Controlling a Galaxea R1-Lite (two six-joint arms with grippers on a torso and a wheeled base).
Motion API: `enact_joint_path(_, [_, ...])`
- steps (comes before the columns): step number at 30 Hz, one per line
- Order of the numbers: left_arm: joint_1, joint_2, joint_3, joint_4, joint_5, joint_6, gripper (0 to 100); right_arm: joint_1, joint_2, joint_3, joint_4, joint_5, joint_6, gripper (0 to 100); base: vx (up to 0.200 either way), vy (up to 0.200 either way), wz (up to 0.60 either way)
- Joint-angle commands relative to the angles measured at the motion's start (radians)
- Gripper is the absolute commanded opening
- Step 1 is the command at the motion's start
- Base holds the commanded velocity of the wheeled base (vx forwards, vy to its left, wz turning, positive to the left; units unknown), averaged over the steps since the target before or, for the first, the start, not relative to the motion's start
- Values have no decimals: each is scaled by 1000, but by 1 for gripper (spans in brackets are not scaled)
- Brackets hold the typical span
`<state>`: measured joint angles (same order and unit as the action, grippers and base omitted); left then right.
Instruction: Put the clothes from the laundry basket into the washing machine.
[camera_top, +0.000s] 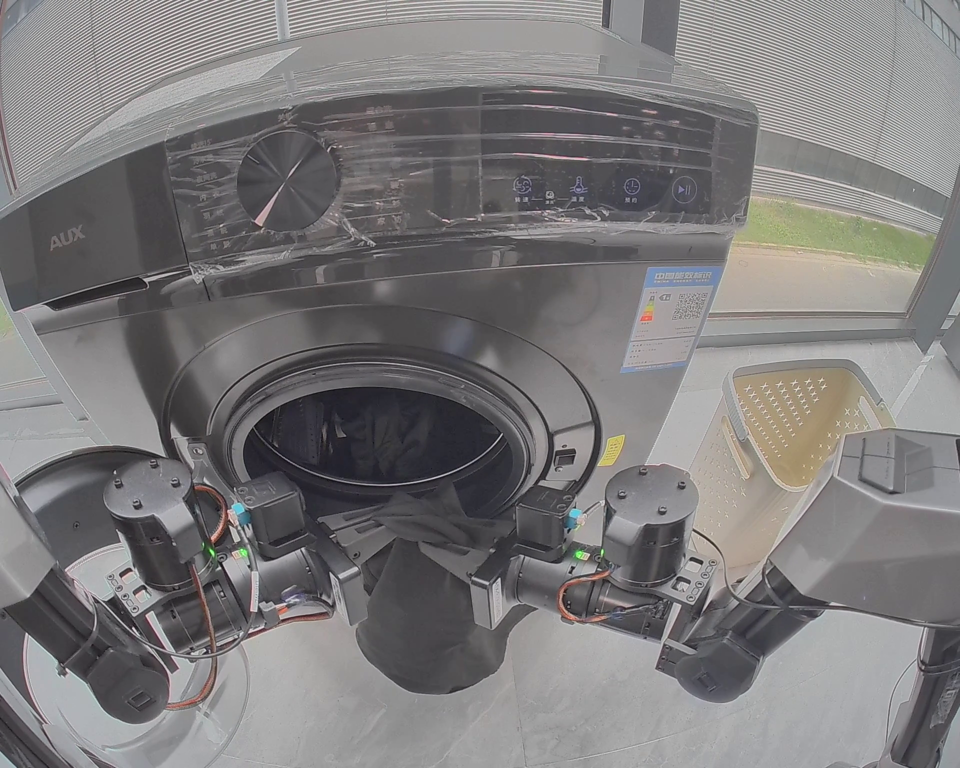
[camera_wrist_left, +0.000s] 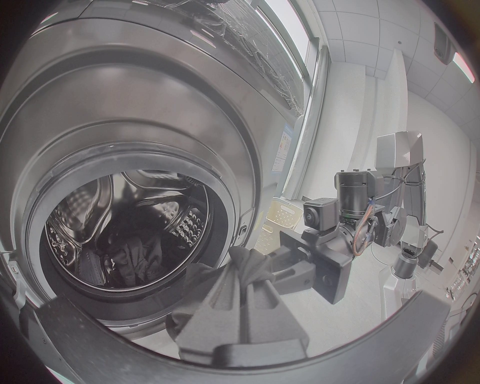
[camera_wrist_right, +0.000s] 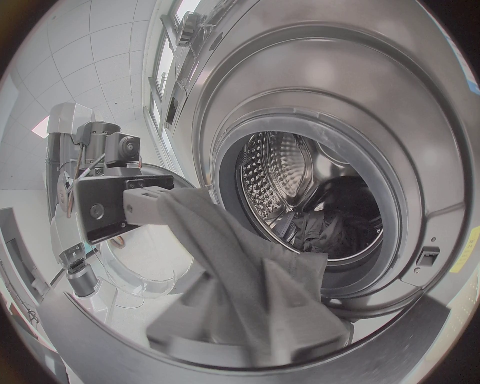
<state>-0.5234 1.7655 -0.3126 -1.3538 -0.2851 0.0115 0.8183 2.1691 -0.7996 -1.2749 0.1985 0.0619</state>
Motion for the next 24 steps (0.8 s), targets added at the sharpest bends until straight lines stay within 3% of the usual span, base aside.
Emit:
enact_joint_path(1, [13,9,0,-7,-2,-2,0,-4,-42,40,0,1,-1,0,0,0,0])
enact_joint_path(7, [29,5,7,-7,-12,-4,0,-16,-104,100,3,1,-7,0,0,0,0])
enact_joint_path(8, [29,5,7,-7,-12,-4,100,-16,-104,100,3,1,-7,0,0,0,0])
enact_joint_path(12, [29,0,41,-7,-19,-25,100,-16,-127,111,0,4,-8,0,0,0,0])
enact_joint_path(24, [132,100,105,-10,-28,-18,100,-8,-201,154,-1,15,-4,0,0,0,0])
